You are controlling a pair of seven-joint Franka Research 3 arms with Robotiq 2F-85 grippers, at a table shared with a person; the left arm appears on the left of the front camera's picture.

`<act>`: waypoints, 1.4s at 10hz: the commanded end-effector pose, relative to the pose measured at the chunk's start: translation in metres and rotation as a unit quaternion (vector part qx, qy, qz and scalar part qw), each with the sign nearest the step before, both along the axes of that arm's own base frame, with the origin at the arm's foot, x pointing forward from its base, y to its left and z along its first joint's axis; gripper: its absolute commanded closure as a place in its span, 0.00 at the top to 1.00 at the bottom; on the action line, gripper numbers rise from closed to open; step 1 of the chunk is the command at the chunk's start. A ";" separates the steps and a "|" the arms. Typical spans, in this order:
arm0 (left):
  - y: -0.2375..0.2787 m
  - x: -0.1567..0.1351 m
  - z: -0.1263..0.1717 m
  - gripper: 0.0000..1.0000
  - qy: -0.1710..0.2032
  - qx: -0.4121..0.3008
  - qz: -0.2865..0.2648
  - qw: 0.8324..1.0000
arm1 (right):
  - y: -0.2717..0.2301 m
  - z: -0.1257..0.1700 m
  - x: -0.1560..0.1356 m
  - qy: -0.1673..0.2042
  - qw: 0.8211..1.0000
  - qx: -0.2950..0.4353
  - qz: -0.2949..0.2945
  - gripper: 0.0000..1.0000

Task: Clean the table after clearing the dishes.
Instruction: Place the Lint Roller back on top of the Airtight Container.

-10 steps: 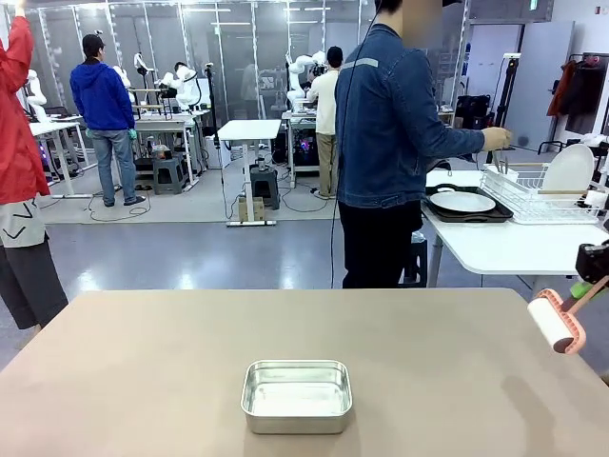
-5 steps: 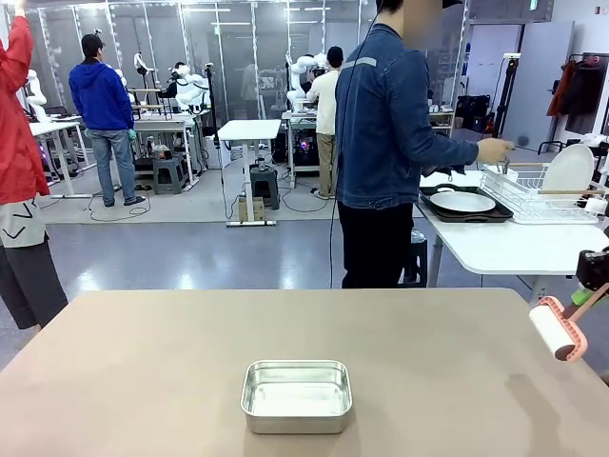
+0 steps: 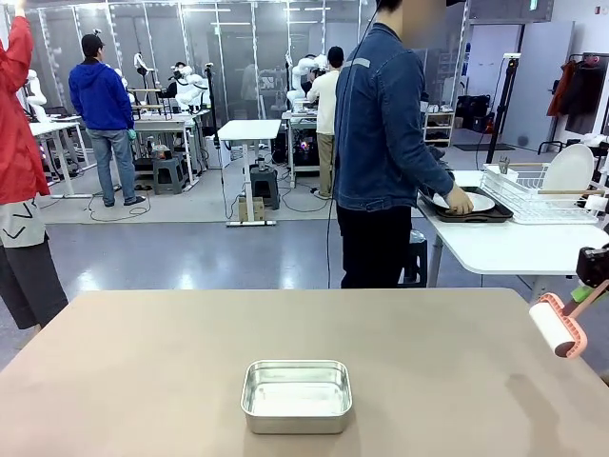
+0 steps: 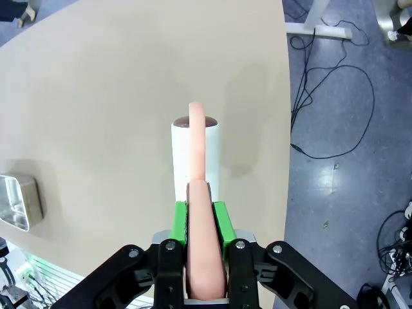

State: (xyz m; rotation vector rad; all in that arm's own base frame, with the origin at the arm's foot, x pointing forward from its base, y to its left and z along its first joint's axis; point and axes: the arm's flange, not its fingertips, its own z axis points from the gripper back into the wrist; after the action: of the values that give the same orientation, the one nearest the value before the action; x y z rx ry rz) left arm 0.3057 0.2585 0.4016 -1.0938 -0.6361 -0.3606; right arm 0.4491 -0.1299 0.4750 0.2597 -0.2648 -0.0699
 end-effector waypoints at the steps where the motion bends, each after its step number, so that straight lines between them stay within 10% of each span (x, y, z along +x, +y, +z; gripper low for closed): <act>1: 0.000 -0.005 0.003 1.00 0.001 0.001 -0.002 1.000 | 0.001 0.002 0.002 -0.004 1.000 0.002 0.001 0.21; 8: 0.000 -0.005 0.003 1.00 0.001 0.001 -0.002 1.000 | 0.000 0.000 0.000 0.000 1.000 0.000 0.000 0.21; 11: 0.000 -0.005 0.003 1.00 0.001 0.001 -0.002 1.000 | 0.152 0.086 0.020 -0.105 0.962 -0.097 0.234 0.21; 14: 0.000 -0.005 0.003 1.00 0.001 0.001 -0.002 1.000 | 0.298 0.123 -0.015 -0.139 0.877 -0.148 0.435 0.21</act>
State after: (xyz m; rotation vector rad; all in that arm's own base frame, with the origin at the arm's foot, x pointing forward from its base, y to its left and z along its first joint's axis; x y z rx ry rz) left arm 0.3053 0.2589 0.4015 -1.0936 -0.6369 -0.3594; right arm 0.4321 0.1623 0.6034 0.0746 -0.4198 0.7813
